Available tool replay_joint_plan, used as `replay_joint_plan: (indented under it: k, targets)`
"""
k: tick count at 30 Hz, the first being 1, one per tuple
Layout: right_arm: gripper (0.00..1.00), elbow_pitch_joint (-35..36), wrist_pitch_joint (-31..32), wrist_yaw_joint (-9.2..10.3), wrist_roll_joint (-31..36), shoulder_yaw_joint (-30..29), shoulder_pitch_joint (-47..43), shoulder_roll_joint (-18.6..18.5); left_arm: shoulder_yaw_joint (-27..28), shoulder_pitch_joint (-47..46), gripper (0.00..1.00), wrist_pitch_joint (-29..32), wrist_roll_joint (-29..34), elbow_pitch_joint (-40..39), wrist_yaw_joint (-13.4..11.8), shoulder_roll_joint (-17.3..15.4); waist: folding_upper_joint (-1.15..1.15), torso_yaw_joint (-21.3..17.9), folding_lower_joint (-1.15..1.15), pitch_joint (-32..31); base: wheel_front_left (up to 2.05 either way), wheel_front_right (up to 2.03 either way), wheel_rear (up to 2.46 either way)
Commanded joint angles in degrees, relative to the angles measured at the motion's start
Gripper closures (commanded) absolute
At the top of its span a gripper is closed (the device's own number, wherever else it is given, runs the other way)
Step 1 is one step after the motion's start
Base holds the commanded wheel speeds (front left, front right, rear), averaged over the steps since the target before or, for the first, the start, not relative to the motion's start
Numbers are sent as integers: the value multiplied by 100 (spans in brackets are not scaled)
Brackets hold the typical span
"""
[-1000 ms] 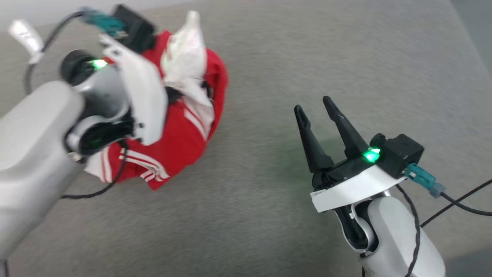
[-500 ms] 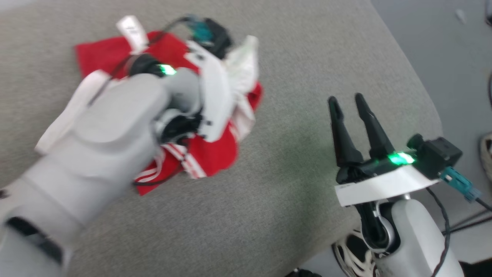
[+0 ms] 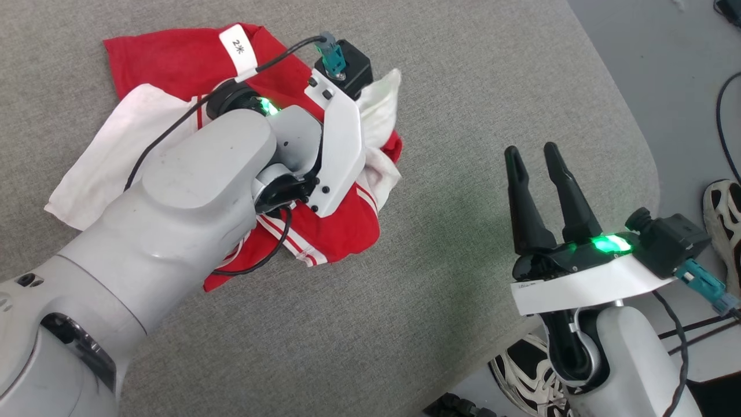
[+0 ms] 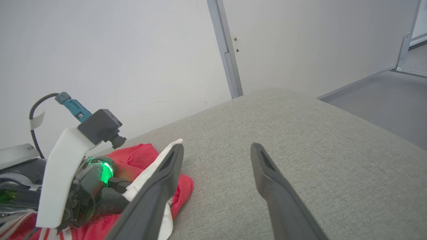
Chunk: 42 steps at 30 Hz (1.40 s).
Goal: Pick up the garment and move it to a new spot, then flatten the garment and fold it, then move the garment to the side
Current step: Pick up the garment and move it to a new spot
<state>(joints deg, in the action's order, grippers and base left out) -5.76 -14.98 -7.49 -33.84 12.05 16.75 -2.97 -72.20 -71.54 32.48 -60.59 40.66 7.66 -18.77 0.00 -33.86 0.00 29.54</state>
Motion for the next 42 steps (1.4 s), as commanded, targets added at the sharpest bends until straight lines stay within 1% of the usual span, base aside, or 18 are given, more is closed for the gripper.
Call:
replay_joint_plan:
  k: [1, 7, 10, 15, 17, 20, 24, 26, 30, 34, 37, 38, 42]
  targets:
    - [0, 30, -28, -1, -45, 23, 14, 4, -196, 267, 0, 105, 92, 223, -39, -266, 0, 3, 0, -5, 0, 0, 0]
    - [0, -152, -28, -1, 92, 353, 202, 3, -148, 140, 0, -198, 121, 82, -64, -565, 0, 20, 0, -242, 0, 0, 0]
    - [0, -259, -28, -1, 287, 329, 271, 2, -136, -7, 0, -314, 187, -192, -31, -463, 0, 310, 0, -402, 0, 0, 0]
    - [0, -374, -28, -1, 654, 205, 345, 2, -116, -223, 0, -538, -60, -514, -27, -360, 0, 916, 0, -659, 0, 0, 0]
    - [0, -431, -28, -1, 788, 172, 375, 3, -110, -240, 0, -750, -237, -620, -27, -357, 0, 1156, 0, -768, 0, 0, 0]
    - [0, -531, -28, -1, 1037, 111, 360, 0, -95, -168, 0, -1167, -511, -803, -27, -381, 0, 1513, 0, -952, 0, 0, 0]
    - [0, -673, -28, -1, 1356, -46, 304, -1, -13, 129, 0, -1893, -824, -891, -27, -534, 0, 1984, 0, -1207, 0, 0, 0]
    - [0, -727, -28, -1, 1491, -126, 245, -1, 49, 320, 0, -2331, -879, -766, -27, -643, 0, 2209, 0, -1330, 0, 0, 0]
    - [0, -867, -28, -1, 1819, -341, 178, -13, 189, 984, 0, -3205, -1097, -484, -27, -734, 0, 2621, 0, -1566, 0, 0, 0]
    - [0, -962, -28, -1, 2044, -499, 22, -215, 395, 1700, 0, -3956, -1447, -256, -27, -808, 0, 3035, 0, -1808, 0, 0, 0]
    - [0, -1014, -24, -1, 2123, -629, -177, -413, 479, 2151, 0, -4366, -1630, -135, -27, -832, 0, 3355, 0, -1975, 0, 0, 0]
    - [0, -1014, -24, -1, 2123, -629, -177, -413, 479, 2151, 0, -4366, -1630, -135, -27, -832, 0, 3355, 0, -1975, 0, 0, 0]
    - [0, -928, 66, -1, 2061, -920, -492, -630, 673, 2644, 0, -4678, -1721, -99, -27, -848, 0, 3730, 0, -2187, 0, 0, 0]
